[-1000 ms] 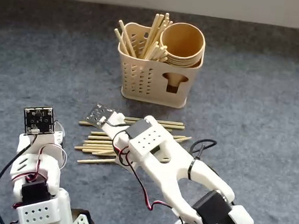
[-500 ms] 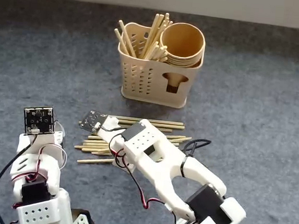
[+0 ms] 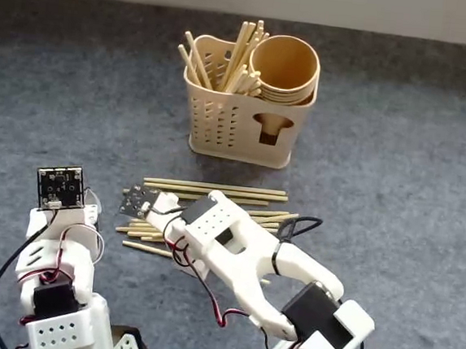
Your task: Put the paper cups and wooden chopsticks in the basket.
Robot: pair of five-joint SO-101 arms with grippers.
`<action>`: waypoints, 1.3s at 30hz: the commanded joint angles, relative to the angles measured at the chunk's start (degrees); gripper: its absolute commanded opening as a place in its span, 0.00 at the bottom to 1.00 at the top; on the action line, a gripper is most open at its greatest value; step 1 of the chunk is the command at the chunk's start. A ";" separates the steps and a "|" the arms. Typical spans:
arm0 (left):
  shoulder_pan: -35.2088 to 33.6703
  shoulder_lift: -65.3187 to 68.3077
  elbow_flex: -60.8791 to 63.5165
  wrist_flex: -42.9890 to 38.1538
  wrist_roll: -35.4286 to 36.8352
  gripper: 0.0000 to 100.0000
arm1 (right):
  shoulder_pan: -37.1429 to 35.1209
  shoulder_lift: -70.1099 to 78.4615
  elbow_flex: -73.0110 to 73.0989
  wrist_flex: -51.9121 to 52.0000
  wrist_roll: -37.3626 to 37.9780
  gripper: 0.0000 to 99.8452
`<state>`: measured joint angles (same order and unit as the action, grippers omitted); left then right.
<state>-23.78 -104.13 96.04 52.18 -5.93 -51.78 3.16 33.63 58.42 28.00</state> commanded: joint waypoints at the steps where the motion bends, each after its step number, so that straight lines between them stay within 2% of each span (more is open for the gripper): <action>1: 0.13 -0.66 1.10 0.09 0.26 0.14 | -0.13 -0.31 -0.04 3.91 0.62 0.01; 6: 0.13 -0.66 1.10 0.09 0.26 0.14 | 2.24 -2.24 -2.77 8.04 0.62 0.01; 11: 0.13 -0.66 1.10 0.09 0.26 0.14 | 2.68 -12.62 -3.12 12.62 0.62 0.01; 17: 0.13 -0.66 1.10 0.09 0.26 0.14 | 2.68 -25.10 2.15 12.70 0.62 0.01; 22: 1.98 -0.66 1.10 0.09 0.26 0.14 | 6.11 -32.31 2.68 10.24 -0.18 0.01; 30: 2.24 -0.66 1.10 0.09 0.26 0.14 | 12.79 -40.84 2.86 1.54 -15.91 0.01; 39: 2.24 -0.66 1.10 0.09 0.26 0.14 | 12.70 -48.04 2.77 1.01 -23.82 0.01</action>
<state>-22.90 -104.13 96.04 52.18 -5.93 -39.82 -40.62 36.62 60.62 5.85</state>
